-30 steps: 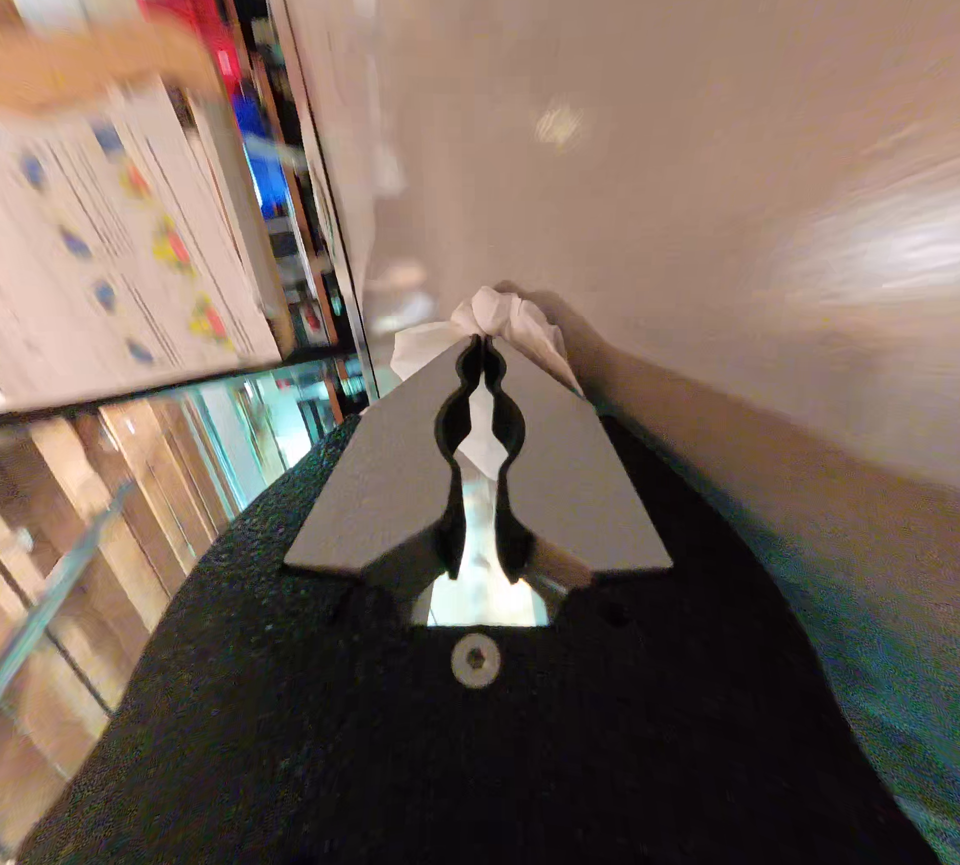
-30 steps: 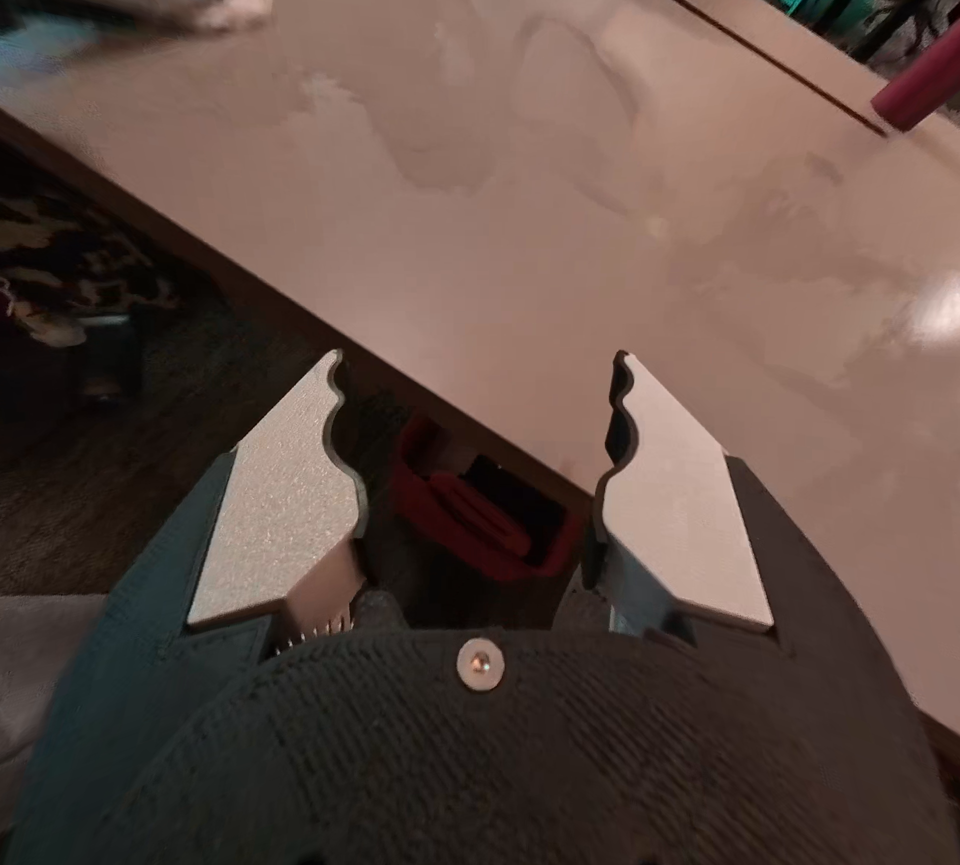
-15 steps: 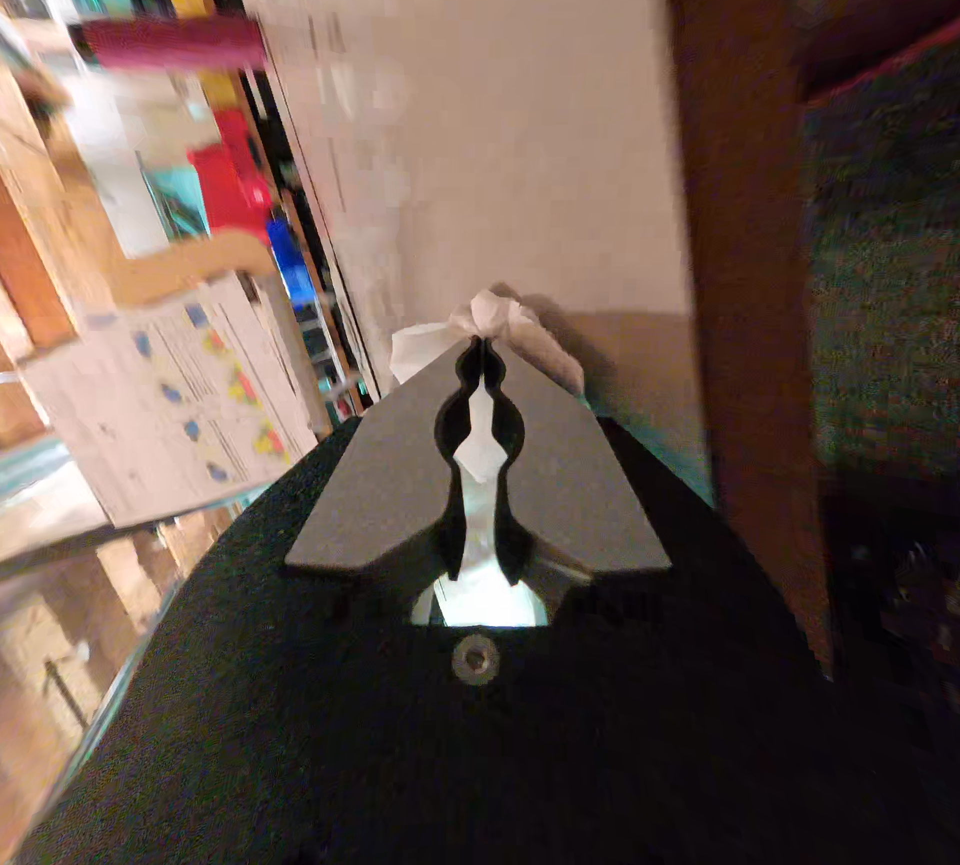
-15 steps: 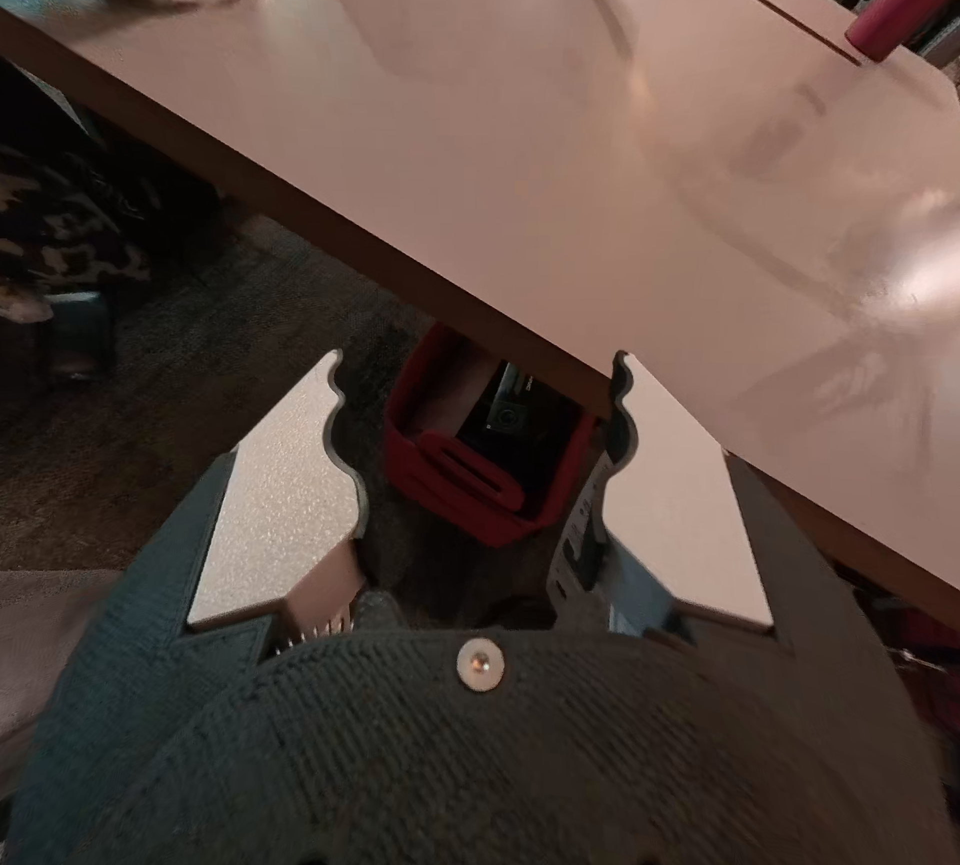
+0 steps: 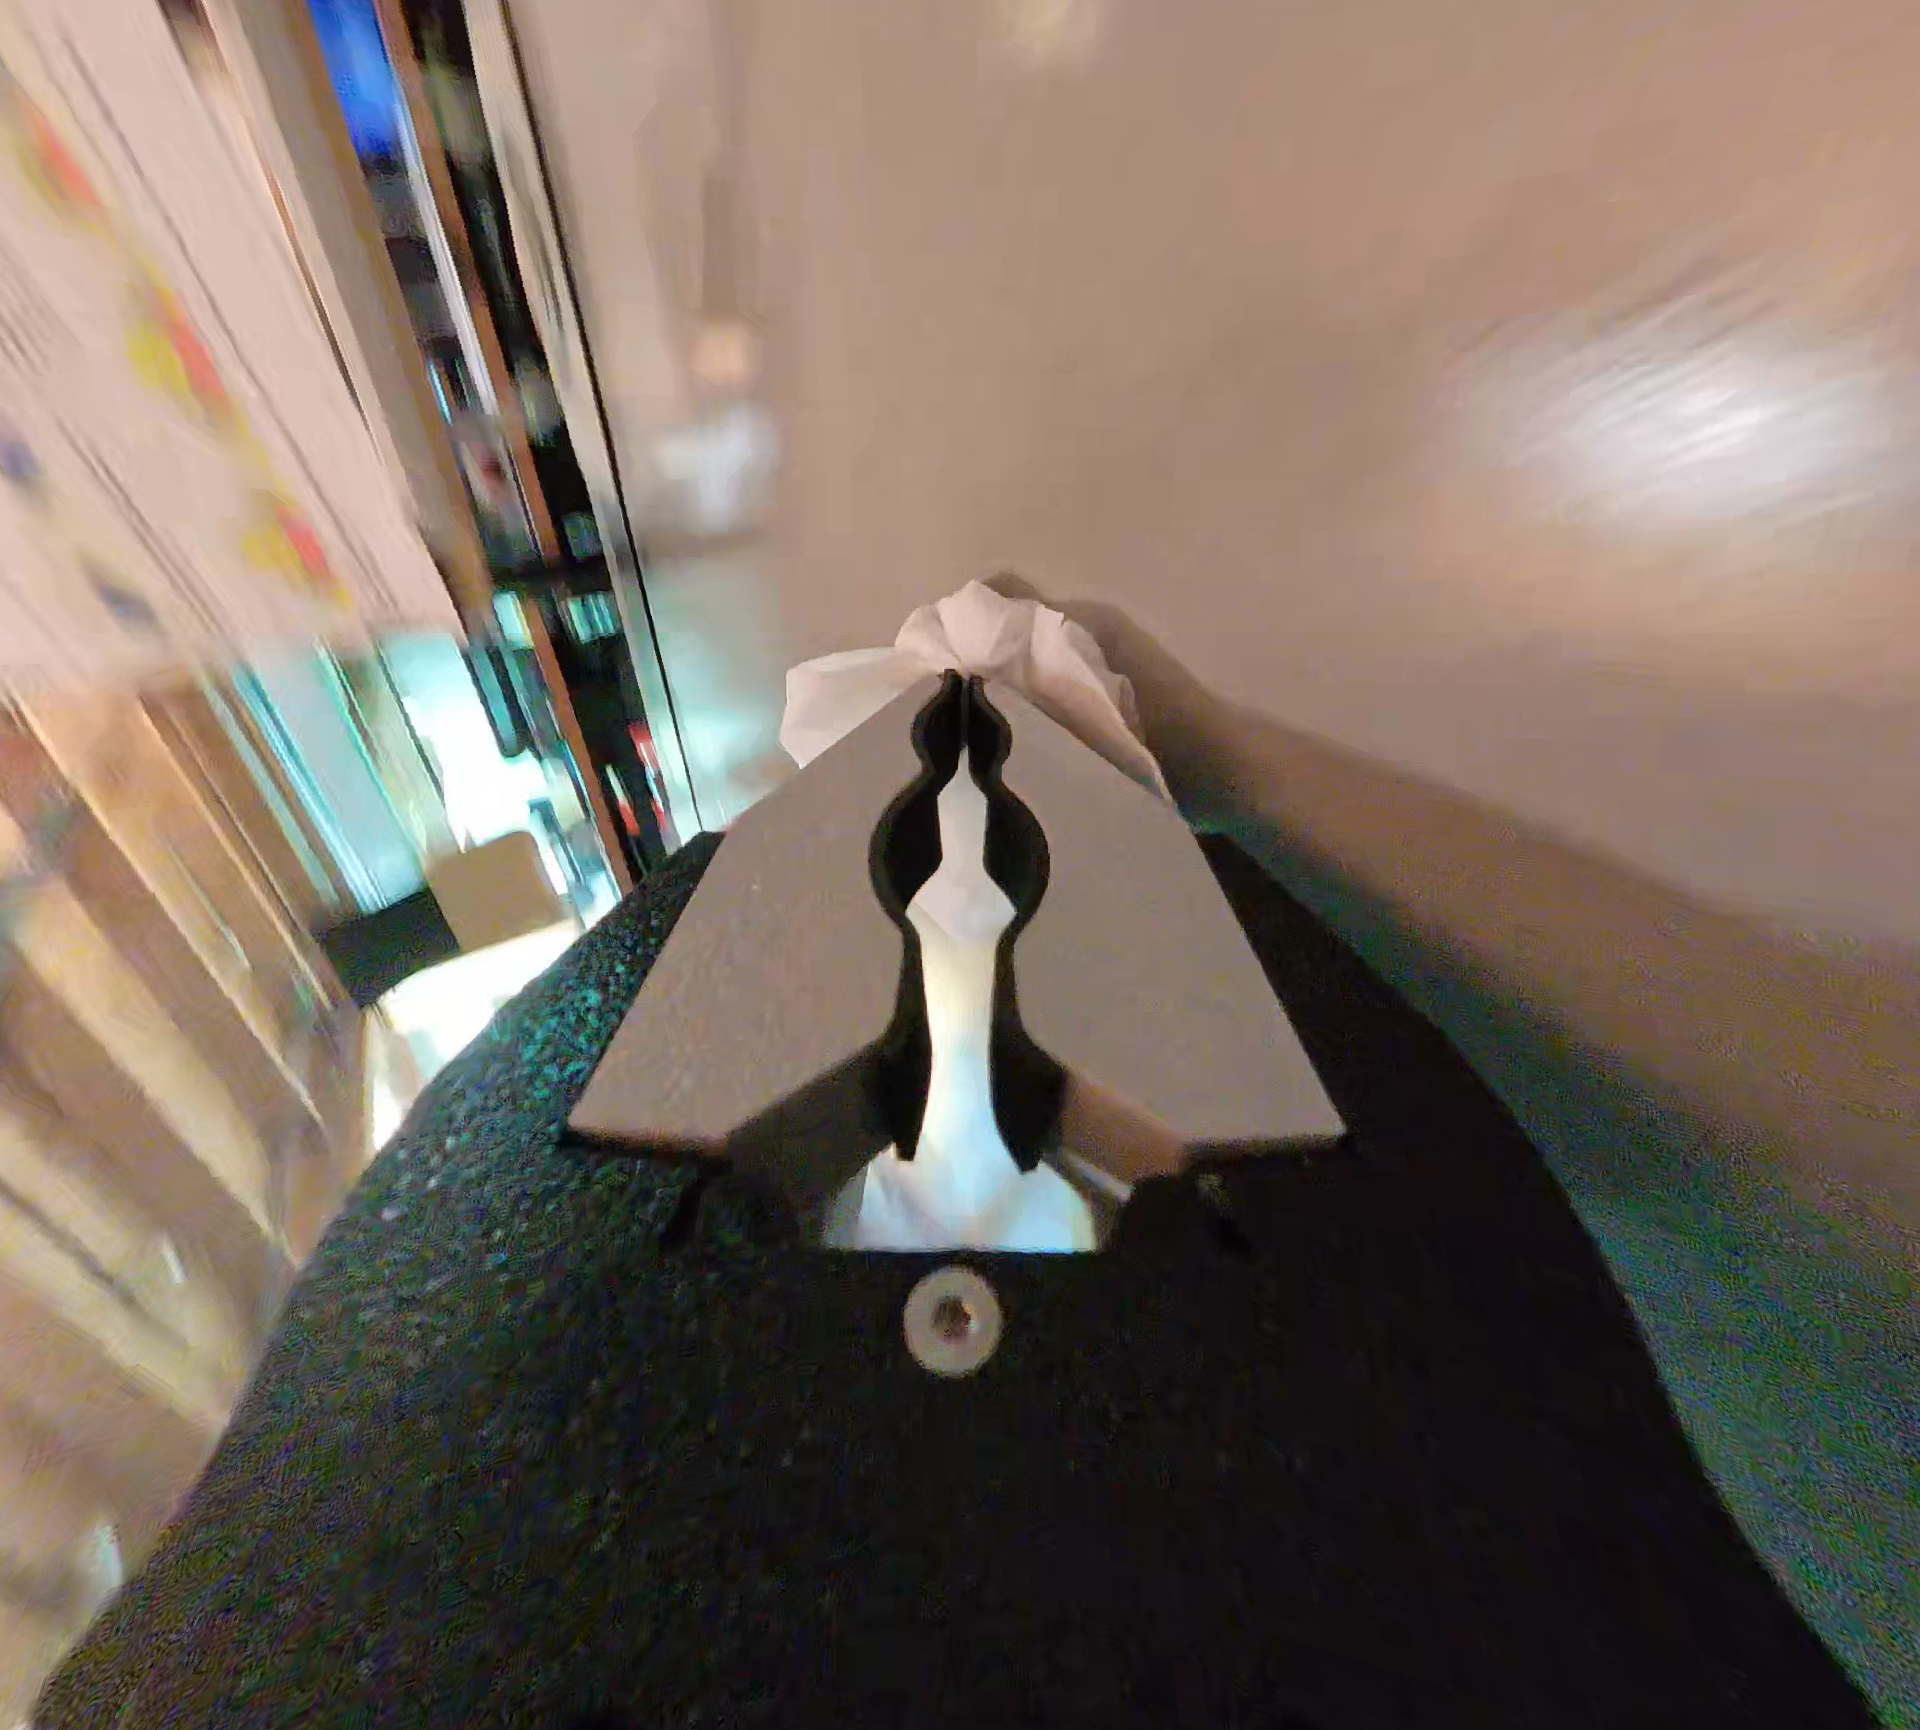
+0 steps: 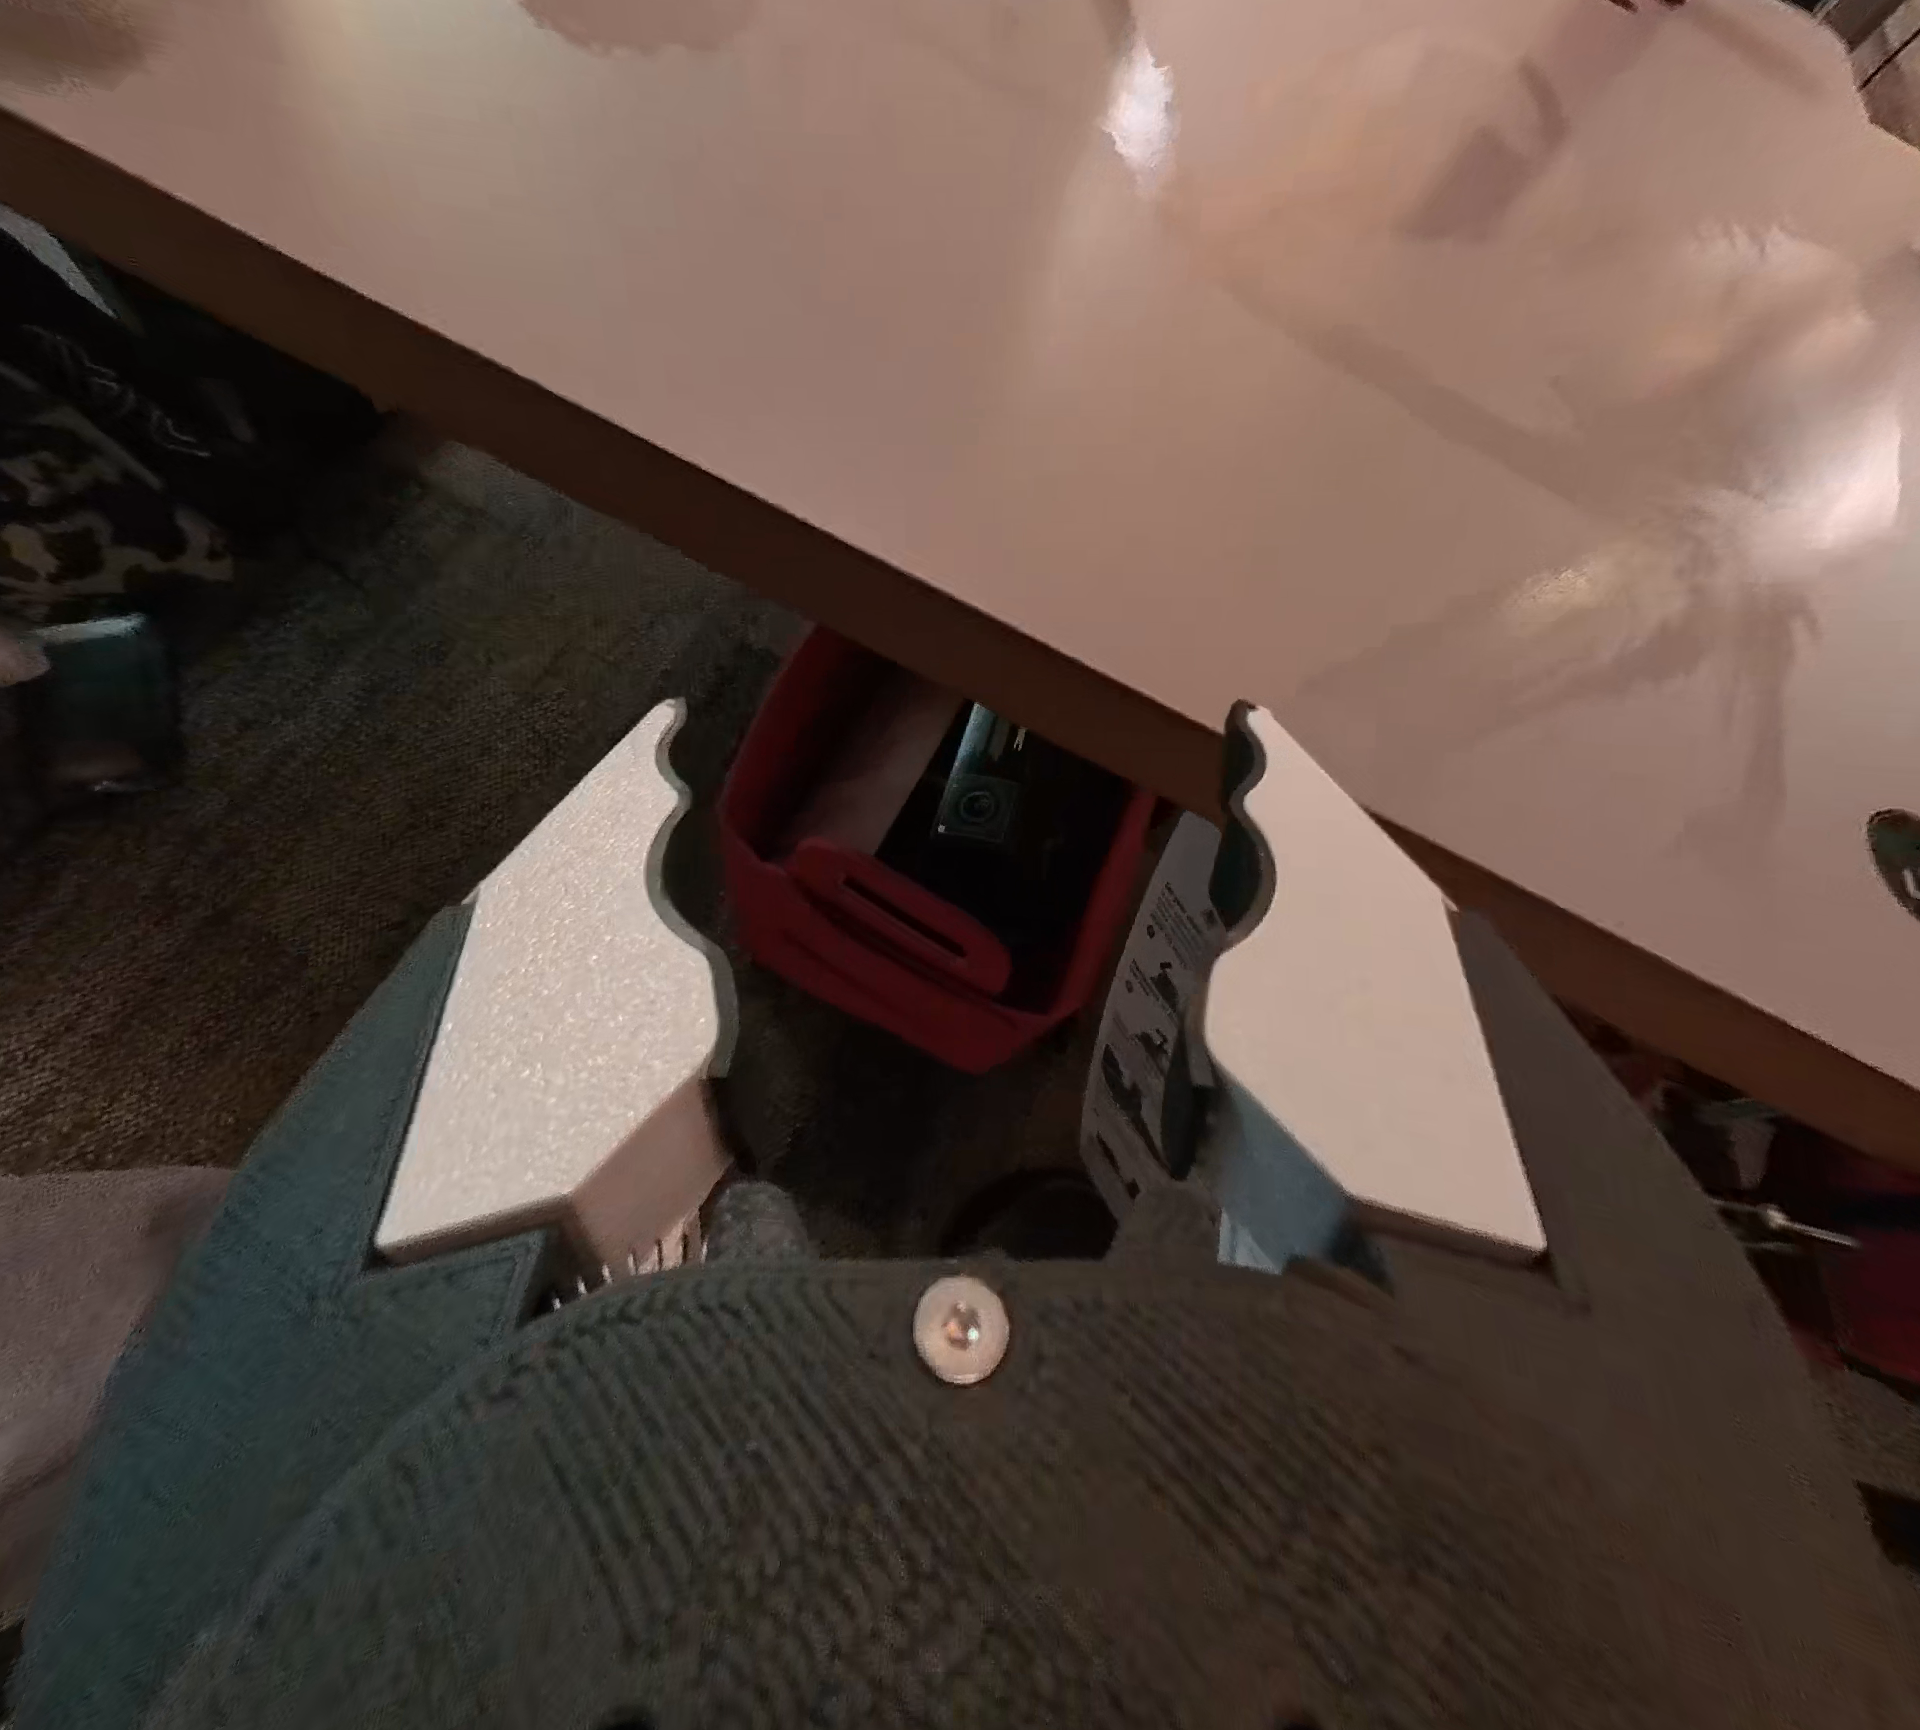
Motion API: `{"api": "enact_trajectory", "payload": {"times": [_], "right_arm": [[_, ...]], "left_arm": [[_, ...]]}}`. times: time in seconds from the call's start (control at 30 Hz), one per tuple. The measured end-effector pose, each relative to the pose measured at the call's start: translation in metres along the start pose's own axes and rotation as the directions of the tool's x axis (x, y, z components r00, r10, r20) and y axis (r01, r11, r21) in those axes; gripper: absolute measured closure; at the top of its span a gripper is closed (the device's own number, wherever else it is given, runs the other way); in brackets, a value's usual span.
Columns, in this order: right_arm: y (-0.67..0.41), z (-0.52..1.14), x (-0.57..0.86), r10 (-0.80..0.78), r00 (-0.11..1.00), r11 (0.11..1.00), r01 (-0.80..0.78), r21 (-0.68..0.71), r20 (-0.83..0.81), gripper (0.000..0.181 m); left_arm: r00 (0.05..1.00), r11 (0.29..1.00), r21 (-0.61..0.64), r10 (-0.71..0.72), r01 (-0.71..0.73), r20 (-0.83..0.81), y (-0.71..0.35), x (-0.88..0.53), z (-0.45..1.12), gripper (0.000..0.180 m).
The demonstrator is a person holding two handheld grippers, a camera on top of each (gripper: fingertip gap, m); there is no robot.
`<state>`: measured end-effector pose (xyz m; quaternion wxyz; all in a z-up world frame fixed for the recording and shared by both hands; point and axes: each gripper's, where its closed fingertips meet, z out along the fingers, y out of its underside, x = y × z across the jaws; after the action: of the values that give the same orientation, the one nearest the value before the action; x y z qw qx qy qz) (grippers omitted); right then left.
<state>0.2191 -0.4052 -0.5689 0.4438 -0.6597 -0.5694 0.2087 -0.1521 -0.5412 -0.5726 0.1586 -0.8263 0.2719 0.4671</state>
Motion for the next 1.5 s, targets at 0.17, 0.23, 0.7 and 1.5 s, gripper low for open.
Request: {"api": "enact_trajectory", "payload": {"times": [0.17, 0.23, 0.7, 1.5], "right_arm": [[0.012, -0.001, 0.010, -0.037, 0.999, 0.999, 0.036, -0.039, -0.029, 0.081], [0.017, -0.006, 0.018, -0.031, 0.999, 0.999, 0.029, -0.039, -0.040, 0.081], [0.039, -0.015, 0.032, 0.005, 0.998, 0.997, -0.009, -0.071, -0.059, 0.080], [0.032, -0.006, 0.013, -0.003, 1.000, 0.999, 0.004, -0.034, 0.009, 0.083]], "left_arm": [[0.985, 0.940, 0.292, 0.169, -0.175, 0.046, -0.088, 0.025, -0.042, 0.180], [1.000, 0.996, 0.087, -0.018, 0.018, 0.002, -0.043, 0.004, -0.005, 0.180], [0.968, 0.909, 0.336, 0.250, -0.246, 0.034, -0.098, 0.031, -0.050, 0.180], [0.989, 0.950, 0.297, 0.123, -0.095, -0.077, -0.159, 0.013, -0.019, 0.180]]}}
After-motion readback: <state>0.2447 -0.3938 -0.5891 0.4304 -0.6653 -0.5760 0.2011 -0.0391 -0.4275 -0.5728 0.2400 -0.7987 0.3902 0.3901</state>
